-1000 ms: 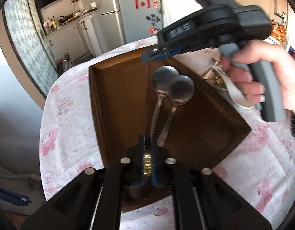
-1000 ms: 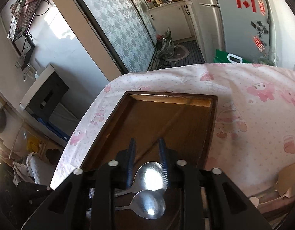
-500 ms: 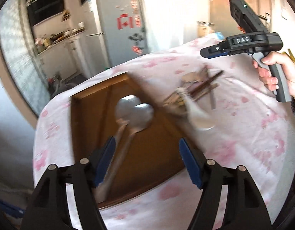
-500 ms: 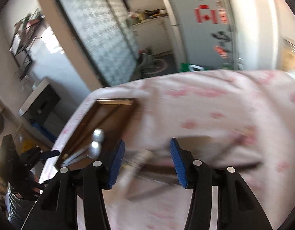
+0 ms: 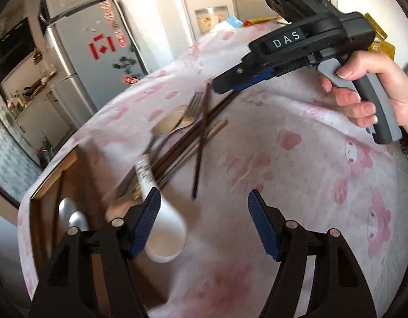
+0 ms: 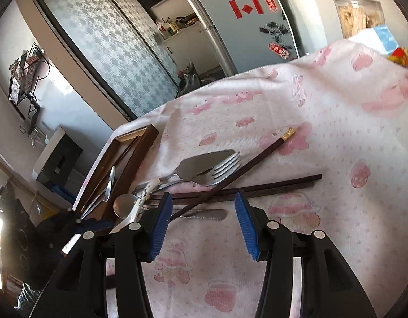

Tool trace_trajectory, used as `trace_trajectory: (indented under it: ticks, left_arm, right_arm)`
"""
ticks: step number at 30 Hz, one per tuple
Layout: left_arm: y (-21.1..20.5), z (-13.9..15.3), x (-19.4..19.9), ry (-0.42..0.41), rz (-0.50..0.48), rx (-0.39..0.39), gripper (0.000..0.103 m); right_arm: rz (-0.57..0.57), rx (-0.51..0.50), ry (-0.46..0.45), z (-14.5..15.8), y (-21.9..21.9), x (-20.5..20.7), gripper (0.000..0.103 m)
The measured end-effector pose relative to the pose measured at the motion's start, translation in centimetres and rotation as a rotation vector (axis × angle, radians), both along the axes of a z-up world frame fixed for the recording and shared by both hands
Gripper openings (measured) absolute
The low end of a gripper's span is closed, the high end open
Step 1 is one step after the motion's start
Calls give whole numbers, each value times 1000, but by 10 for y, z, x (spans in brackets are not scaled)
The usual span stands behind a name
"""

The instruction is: Organize utensils

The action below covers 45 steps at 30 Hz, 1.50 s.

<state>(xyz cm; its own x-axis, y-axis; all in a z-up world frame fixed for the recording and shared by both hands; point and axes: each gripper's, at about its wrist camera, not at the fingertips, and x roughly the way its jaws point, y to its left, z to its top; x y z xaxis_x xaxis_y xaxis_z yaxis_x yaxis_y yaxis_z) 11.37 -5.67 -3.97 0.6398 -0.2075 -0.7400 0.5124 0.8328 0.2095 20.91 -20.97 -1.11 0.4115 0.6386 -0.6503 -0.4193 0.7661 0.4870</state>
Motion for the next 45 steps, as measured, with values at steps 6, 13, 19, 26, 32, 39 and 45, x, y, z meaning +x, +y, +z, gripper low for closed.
trace_trajectory:
  ticks: [6, 13, 19, 26, 32, 39, 45]
  left_arm:
    - [-7, -10, 28, 64, 38, -33, 70]
    - [-5, -14, 35, 85, 48, -50, 67]
    - [-7, -16, 38, 109, 46, -64, 58]
    - [-8, -16, 35, 115, 34, -74, 6]
    - [-8, -10, 28, 102, 25, -91, 6]
    - [-6, 6, 16, 87, 16, -125, 5]
    - [-2, 16, 9, 82, 13, -171, 5]
  right_arm:
    - [-42, 27, 45, -8, -14, 16, 50]
    - [-38, -41, 18, -11, -7, 21, 50]
    - [-31, -50, 6, -10, -2, 20, 50]
    - [-27, -59, 3, -8, 2, 18, 50]
    - [-34, -43, 10, -5, 4, 19, 50]
    - [-51, -10, 69, -11, 7, 25, 50]
    - [-84, 40, 135, -20, 8, 30, 50]
